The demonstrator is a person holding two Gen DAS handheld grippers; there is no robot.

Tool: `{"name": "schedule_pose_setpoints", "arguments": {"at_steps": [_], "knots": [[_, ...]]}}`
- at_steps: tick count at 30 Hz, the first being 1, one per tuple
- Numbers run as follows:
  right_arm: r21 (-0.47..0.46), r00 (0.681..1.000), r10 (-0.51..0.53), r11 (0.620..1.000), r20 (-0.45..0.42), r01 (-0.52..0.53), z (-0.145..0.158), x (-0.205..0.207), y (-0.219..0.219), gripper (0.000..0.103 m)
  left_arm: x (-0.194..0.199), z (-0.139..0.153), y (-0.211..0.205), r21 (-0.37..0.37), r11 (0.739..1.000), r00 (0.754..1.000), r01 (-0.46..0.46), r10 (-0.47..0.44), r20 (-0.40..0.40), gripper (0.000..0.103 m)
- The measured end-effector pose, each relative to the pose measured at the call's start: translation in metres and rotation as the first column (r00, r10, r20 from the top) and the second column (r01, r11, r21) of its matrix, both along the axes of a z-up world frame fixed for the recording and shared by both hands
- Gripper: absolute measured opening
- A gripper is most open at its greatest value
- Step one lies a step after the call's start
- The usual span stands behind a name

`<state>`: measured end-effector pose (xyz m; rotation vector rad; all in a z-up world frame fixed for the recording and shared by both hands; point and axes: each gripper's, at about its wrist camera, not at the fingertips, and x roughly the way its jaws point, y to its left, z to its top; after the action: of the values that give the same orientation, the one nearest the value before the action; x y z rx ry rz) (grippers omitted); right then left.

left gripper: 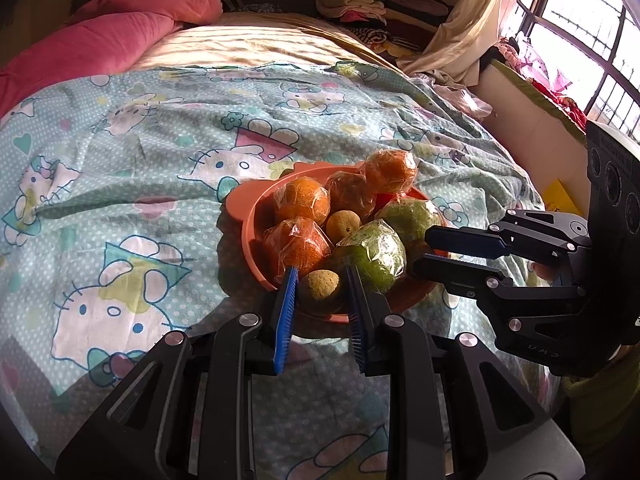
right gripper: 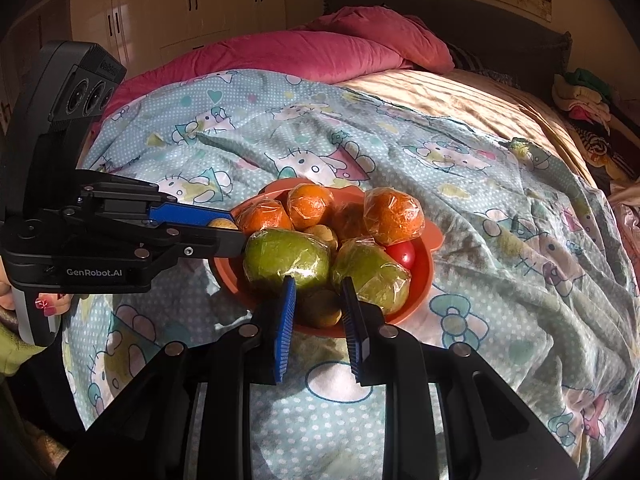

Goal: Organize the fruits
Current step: 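Release the brown fruit onto the plate with the left tool while the right tool releases its fruit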

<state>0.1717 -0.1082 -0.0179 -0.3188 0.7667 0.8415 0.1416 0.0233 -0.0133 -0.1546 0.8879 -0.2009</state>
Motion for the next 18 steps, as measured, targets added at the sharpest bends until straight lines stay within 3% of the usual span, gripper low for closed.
{"name": "schedule_pose_setpoints", "arguments": {"at_steps": [18], "knots": [[0.027, 0.999, -0.023, 0.999, 0.026, 0.022, 0.014, -0.009, -0.013, 0.041, -0.003, 0.004, 0.005, -0.006, 1.000, 1.000, -0.019, 0.019, 0.011, 0.023]]}}
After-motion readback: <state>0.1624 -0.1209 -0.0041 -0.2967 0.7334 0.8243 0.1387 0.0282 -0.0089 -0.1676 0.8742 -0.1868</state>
